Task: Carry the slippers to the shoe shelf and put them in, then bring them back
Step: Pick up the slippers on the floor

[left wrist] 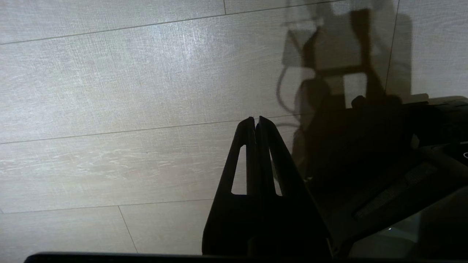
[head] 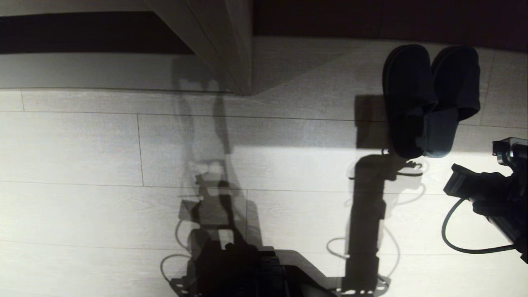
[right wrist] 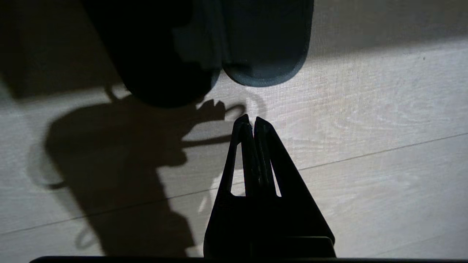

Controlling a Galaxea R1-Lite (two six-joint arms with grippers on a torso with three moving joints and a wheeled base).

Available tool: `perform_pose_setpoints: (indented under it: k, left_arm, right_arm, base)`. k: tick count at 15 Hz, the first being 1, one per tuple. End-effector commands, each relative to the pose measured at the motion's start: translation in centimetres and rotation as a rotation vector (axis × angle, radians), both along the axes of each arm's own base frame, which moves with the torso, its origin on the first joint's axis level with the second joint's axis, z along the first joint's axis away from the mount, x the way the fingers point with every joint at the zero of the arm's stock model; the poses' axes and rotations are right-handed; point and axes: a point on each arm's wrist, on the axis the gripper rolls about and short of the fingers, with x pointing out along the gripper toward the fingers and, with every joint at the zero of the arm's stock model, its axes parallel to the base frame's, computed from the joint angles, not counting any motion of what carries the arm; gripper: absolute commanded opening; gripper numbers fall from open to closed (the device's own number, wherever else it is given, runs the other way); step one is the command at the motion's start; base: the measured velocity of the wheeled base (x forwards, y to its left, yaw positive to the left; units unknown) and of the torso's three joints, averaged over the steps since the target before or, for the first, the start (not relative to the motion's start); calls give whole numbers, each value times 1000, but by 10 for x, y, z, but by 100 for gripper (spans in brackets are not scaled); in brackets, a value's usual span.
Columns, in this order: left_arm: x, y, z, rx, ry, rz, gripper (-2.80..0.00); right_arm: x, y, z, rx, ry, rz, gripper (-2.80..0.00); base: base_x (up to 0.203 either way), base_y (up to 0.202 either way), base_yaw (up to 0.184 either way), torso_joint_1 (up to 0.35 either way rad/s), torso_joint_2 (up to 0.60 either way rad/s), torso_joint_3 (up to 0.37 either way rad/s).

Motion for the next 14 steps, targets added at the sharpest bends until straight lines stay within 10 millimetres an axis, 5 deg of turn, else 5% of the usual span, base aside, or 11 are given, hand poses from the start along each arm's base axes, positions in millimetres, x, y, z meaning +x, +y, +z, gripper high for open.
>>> perform_pose_setpoints:
  k: [1,3,4,14]
  left_arm:
    - [0,0,0,1,0,-1,-280]
    - [0,0,0,1,0,-1,-280]
    - [0,0,0,1,-2,-1,-280]
    - [0,0,0,1,0,-1,-280]
  right_arm:
    - [10,-1,-6,2,7,-1,-280]
    - [12,-2,-8,-8,9,0,-280]
    - [15,-2,-7,-23,1,1,0]
    - [30,-7,5,-25,-84,-13,0]
  base:
    - [0,0,0,0,0,0]
    - [0,0,0,0,0,0]
    - [0,0,0,0,0,0]
    - [0,0,0,0,0,0]
